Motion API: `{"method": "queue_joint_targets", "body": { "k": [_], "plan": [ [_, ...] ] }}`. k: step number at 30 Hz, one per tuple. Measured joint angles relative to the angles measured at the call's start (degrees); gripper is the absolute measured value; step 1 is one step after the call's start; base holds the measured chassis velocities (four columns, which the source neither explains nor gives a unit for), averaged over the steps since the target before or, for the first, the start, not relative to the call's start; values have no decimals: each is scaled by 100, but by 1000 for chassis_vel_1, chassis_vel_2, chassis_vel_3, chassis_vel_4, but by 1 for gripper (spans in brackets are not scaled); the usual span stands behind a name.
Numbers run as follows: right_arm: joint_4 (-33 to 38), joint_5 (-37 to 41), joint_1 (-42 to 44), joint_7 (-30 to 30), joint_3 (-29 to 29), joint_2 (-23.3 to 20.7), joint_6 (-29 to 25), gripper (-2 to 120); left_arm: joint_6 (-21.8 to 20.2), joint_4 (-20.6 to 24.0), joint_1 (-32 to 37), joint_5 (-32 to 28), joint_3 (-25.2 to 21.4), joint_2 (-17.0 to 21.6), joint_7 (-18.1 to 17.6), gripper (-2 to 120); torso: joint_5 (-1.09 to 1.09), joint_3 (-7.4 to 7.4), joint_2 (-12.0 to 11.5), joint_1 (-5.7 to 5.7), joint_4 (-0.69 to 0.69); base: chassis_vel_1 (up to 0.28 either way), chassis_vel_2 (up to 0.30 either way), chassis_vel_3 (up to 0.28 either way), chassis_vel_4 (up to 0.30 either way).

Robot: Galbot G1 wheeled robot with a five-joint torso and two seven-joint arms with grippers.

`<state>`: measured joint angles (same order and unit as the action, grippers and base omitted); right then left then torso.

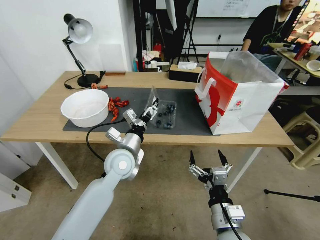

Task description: Close the takeout container lid, then place the container into the takeout bag.

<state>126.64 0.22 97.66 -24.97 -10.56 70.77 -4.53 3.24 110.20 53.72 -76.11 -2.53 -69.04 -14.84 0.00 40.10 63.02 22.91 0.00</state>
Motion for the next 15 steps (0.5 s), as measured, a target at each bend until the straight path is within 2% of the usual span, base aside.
{"method": "queue_joint_targets", "body": {
  "k": [9,15],
  "plan": [
    [-10,-5,21,0,-34,1,-16,100,45,-263,-355,-310,285,0,26,100,1,0,0,0,0,0,0,0,0],
    [-45,-5,16,-3,-61,20,-21,100,45,-461,-630,-791,353,-107,-126,100,0,1,0,0,0,0,0,0,0]
  ]
}}
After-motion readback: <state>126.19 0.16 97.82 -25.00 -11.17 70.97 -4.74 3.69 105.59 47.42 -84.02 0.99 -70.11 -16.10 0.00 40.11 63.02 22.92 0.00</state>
